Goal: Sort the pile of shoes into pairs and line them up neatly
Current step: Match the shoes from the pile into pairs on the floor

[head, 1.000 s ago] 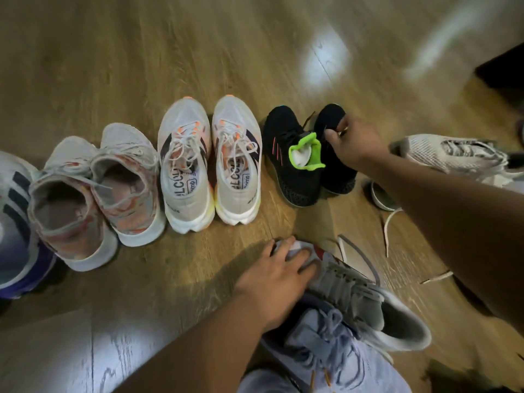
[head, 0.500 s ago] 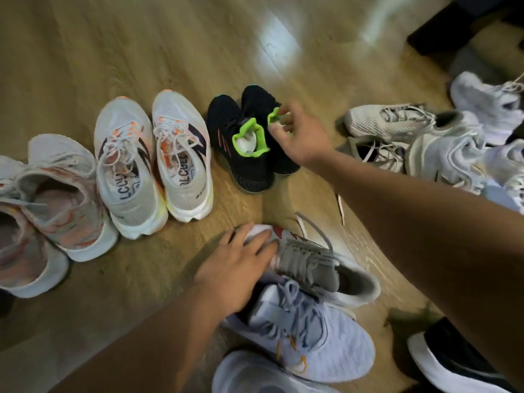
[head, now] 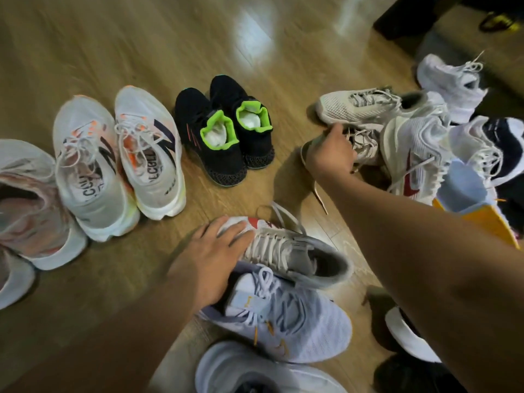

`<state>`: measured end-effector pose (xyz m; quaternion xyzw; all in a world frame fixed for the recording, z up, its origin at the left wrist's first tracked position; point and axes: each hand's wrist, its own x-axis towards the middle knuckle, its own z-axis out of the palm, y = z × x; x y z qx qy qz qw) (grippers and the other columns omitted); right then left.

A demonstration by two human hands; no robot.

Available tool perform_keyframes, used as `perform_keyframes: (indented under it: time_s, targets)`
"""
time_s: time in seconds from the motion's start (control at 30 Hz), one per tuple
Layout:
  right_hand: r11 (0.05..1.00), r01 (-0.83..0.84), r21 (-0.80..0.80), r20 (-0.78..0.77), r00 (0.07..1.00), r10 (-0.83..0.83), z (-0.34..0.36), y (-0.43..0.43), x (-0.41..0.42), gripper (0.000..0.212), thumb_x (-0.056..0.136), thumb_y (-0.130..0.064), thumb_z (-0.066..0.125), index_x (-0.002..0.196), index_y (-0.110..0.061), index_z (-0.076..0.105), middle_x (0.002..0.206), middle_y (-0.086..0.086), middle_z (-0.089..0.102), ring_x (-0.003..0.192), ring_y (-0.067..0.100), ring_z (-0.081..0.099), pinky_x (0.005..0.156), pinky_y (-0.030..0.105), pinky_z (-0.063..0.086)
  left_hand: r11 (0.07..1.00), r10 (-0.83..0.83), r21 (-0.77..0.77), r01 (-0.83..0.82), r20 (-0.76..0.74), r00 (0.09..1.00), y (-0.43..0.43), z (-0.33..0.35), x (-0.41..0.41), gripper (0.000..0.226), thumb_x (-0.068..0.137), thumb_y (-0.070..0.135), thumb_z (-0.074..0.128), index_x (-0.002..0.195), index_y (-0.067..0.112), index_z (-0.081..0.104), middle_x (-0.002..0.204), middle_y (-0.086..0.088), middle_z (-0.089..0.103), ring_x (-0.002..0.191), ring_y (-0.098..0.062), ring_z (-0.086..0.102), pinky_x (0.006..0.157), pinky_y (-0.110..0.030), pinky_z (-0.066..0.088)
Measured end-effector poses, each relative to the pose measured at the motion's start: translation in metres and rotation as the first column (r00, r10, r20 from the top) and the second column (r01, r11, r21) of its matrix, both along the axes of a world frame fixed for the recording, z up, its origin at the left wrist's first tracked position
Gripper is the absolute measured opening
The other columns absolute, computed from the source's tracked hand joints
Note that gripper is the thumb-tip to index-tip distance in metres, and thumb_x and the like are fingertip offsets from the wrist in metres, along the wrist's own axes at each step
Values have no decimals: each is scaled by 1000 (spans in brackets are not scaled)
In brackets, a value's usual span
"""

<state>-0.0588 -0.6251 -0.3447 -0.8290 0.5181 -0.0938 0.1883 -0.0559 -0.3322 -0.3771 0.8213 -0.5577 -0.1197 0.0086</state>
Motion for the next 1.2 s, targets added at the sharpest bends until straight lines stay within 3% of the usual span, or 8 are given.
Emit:
perform_keyframes:
  time_s: [0.23, 0.47, 0.6, 0.7, 0.8, 1.0, 1.13, 1.2]
  targets:
    - [787, -606, 114, 146, 794, 590, 5, 84, -30, 35, 88, -29, 67, 121, -24, 55, 105, 1, 69, 89, 18, 66, 83, 42, 55, 1000, 1, -5, -1, 11, 1000, 2, -3, 0, 90, 42, 13, 79, 129, 21, 58, 131, -1, 61, 120, -33, 58, 89, -43, 54]
    - [742, -670, 24, 144, 737, 661, 7, 103, -31, 39, 92, -45, 58, 122, -20, 57, 98, 1, 70, 92, 22, 65, 81, 40, 52, 996, -12, -89, 17, 56, 998, 3, -1, -3, 67, 70, 20, 29, 128, 17, 63, 130, -3, 62, 121, -34, 58, 93, -44, 51]
    - [852, -498, -165, 199, 829, 523, 24, 57, -40, 25, 96, -43, 49, 108, -26, 63, 102, -4, 64, 98, 13, 55, 81, 31, 45, 993, -1, -115, 10, 80, 997, 5, -4, -2, 68, 72, 19, 27, 131, 19, 61, 134, 0, 59, 124, -33, 55, 98, -39, 43]
    - [911, -276, -307, -101, 961, 257, 23, -20, -61, 34, 92, -40, 52, 123, -27, 57, 132, 4, 52, 126, 26, 42, 103, 45, 34, 996, 9, -85, -1, 93, 996, 4, -1, -1, 72, 69, 18, 22, 131, 22, 60, 134, 1, 60, 124, -31, 56, 92, -41, 51]
    - [994, -78, -74, -370, 928, 45, 6, -80, -108, 52, 88, -53, 51, 135, -29, 48, 137, 15, 44, 124, 40, 43, 100, 48, 38, 998, 4, -66, 0, 68, 998, 4, -1, 0, 70, 66, 15, 32, 130, 22, 60, 133, 1, 61, 122, -32, 57, 90, -42, 52]
    - [985, -99, 141, -337, 931, 142, 27, -92, -127, 44, 87, -61, 58, 97, -18, 63, 76, 6, 69, 70, 24, 68, 70, 42, 59, 999, -7, -31, 9, 84, 996, 0, -2, -3, 85, 58, 11, 64, 140, 26, 49, 143, 5, 51, 132, -29, 49, 94, -40, 49]
    - [902, 53, 429, -164, 986, 19, 47, -109, -143, 49, 84, -60, 65, 114, -21, 62, 101, 8, 68, 87, 24, 67, 76, 40, 59, 989, 3, -148, 9, 80, 997, 4, -21, 0, 66, 68, 18, 38, 132, 20, 55, 137, -3, 57, 125, -34, 53, 95, -40, 40]
    - [856, 99, 507, -120, 992, -43, 45, -108, -147, 50, 86, -58, 63, 124, -26, 57, 109, 8, 65, 97, 25, 65, 85, 44, 56, 994, 22, -107, -17, 53, 998, 5, -27, 3, 71, 65, 19, 46, 136, 24, 50, 141, -1, 53, 128, -33, 48, 98, -38, 33]
